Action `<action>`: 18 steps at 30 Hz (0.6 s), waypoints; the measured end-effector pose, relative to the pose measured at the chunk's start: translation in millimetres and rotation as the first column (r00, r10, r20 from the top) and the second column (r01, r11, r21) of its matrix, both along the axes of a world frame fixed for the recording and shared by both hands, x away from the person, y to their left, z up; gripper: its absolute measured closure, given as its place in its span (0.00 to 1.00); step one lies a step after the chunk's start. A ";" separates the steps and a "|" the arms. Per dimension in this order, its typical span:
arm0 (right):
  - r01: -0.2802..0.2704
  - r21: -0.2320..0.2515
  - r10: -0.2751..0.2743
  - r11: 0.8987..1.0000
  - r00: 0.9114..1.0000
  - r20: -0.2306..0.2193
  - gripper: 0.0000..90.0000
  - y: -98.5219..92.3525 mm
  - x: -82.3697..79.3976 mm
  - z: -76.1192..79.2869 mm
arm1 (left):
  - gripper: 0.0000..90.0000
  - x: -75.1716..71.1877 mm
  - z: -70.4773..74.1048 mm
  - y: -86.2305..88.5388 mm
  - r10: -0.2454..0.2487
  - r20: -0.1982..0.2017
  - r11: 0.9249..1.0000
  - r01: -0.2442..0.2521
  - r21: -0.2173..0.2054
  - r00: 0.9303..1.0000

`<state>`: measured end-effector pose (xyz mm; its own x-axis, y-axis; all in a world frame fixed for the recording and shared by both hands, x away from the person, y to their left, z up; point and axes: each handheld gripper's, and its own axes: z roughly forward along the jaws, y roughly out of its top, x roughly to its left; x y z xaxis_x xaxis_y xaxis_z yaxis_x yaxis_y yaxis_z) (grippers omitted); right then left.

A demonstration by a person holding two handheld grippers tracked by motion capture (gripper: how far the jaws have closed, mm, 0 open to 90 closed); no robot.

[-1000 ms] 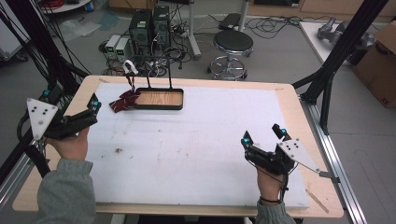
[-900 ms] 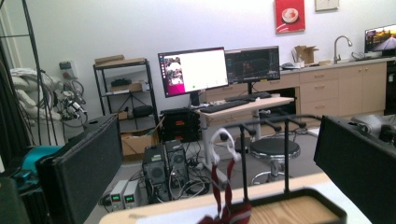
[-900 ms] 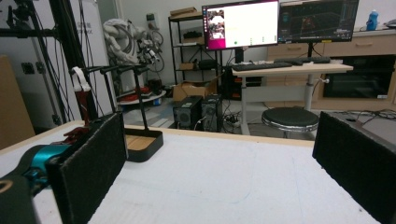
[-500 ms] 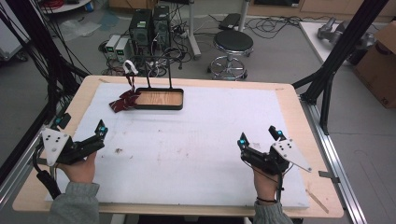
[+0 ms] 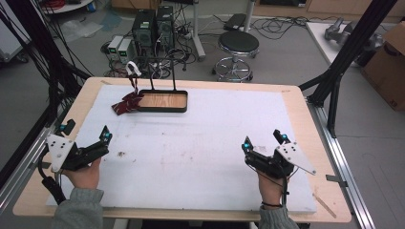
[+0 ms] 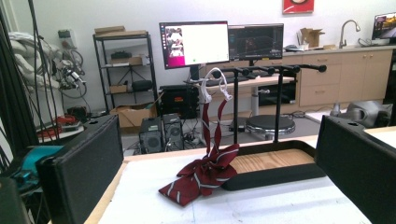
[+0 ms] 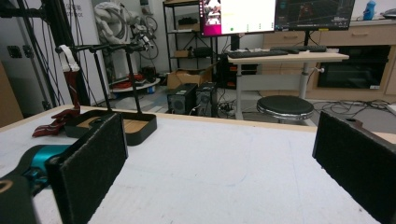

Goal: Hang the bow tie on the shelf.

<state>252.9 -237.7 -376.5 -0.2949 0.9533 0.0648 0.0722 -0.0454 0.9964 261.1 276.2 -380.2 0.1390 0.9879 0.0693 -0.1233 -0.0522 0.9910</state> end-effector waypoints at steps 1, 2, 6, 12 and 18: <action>-0.001 -0.001 0.001 1.000 1.000 0.001 0.02 0.0 0.1 0.0 | 0.02 -0.1 0.2 0.6 0.000 0.000 1.000 0.000 -0.001 1.000; -0.001 0.000 0.001 1.000 1.000 -0.003 0.02 0.4 -0.1 0.0 | 0.02 0.0 0.3 1.1 0.000 0.000 1.000 0.000 -0.001 1.000; 0.000 -0.003 0.000 1.000 1.000 -0.004 0.02 0.9 0.2 -0.5 | 0.02 0.6 0.8 2.1 0.002 0.005 1.000 -0.002 -0.004 1.000; -0.002 -0.007 0.002 1.000 1.000 -0.007 0.02 0.9 -1.2 -1.1 | 0.02 2.1 0.1 -0.4 -0.007 0.004 1.000 0.007 -0.002 1.000; 0.005 -0.004 -0.005 1.000 1.000 -0.006 0.02 0.2 -1.3 -0.9 | 0.02 2.3 -0.6 -0.5 -0.012 -0.001 1.000 0.012 0.002 1.000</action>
